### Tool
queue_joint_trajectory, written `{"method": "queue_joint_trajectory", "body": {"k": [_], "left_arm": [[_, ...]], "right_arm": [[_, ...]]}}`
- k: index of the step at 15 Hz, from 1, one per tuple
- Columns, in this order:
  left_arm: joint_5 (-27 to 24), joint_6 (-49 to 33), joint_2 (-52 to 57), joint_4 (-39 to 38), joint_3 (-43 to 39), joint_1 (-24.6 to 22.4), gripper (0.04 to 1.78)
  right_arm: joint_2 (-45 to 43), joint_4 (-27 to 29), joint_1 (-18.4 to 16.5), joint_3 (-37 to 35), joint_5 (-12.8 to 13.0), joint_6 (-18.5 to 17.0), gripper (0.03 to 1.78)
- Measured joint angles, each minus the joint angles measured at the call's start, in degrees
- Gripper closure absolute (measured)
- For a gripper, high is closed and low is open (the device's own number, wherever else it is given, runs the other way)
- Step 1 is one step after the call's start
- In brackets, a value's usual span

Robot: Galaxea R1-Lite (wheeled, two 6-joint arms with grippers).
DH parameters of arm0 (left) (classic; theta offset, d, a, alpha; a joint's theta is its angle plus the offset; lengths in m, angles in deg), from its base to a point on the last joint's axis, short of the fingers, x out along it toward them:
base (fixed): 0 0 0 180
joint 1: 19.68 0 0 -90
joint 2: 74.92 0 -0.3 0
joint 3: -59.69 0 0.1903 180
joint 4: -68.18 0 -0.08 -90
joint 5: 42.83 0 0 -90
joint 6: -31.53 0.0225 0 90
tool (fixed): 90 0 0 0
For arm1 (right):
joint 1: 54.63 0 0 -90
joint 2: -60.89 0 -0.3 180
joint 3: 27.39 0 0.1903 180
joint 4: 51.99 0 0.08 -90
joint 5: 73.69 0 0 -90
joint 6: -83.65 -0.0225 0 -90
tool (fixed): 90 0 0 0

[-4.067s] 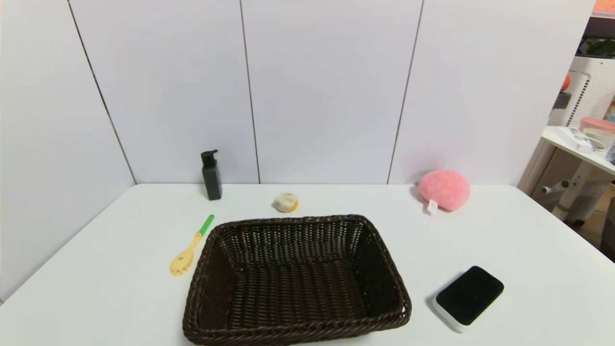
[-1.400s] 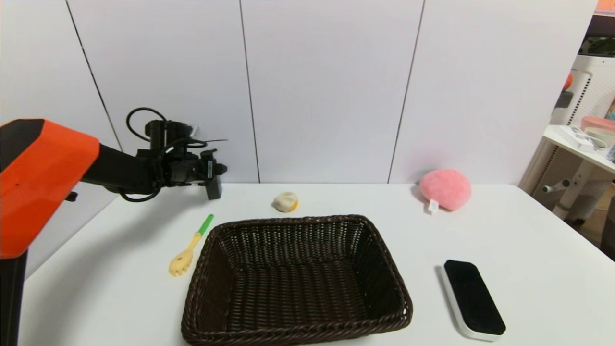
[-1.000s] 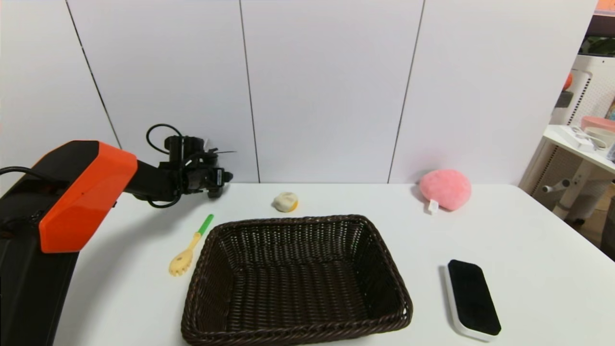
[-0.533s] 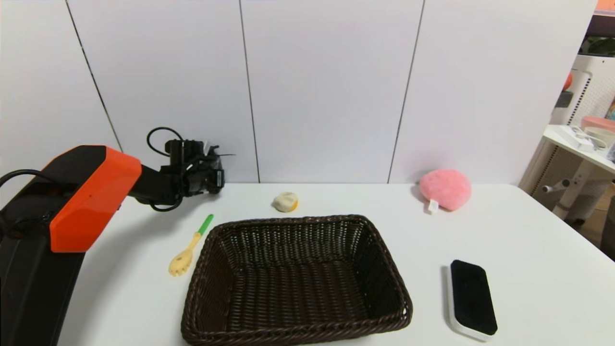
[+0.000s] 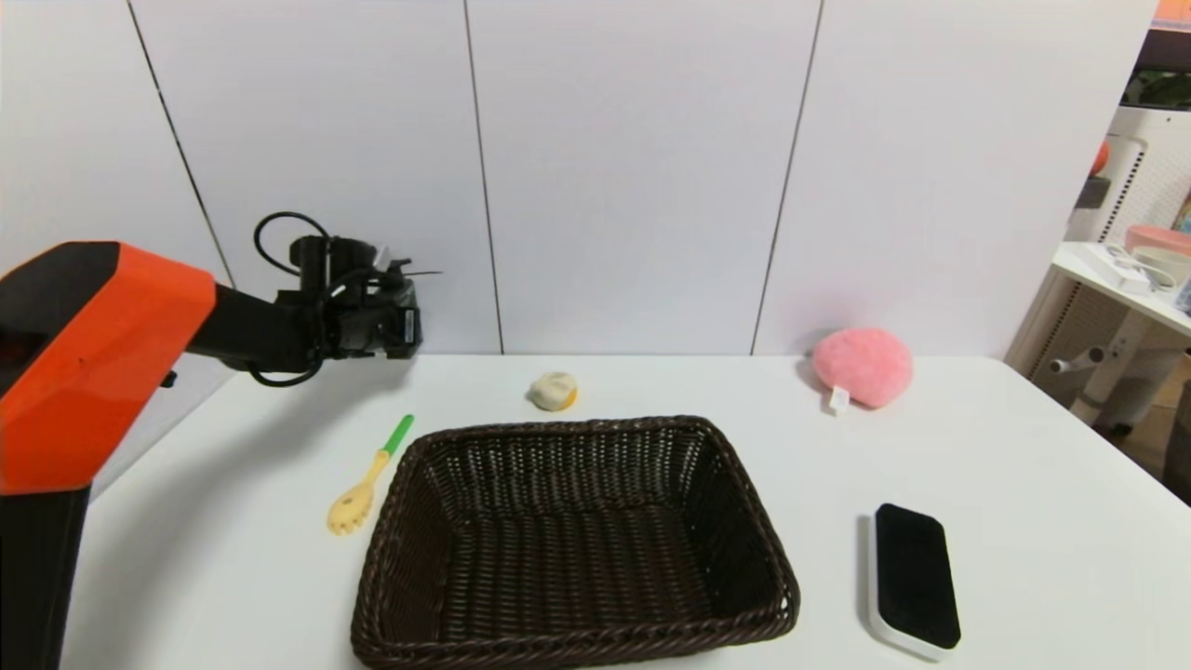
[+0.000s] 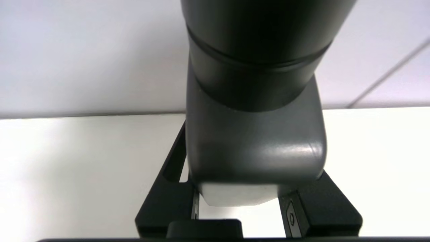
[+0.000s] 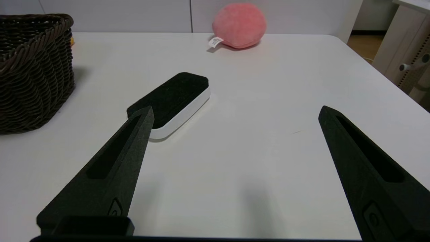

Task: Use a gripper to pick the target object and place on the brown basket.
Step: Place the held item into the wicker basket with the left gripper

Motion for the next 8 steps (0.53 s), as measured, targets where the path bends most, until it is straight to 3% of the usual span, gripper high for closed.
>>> {"method": "queue_joint_trajectory", "body": {"k": [5,8], "left_arm": [[-2.0,0.2,15.1,5.5,-8.9,3.4,1.17],[-5.2,0.3,26.3,8.2,-17.0,10.3,1.17]], "right_arm": [[0.0,0.0,0.0,0.0,0.0,0.0,0.12],[0.0,0.0,0.0,0.0,0.0,0.0,0.12]]}}
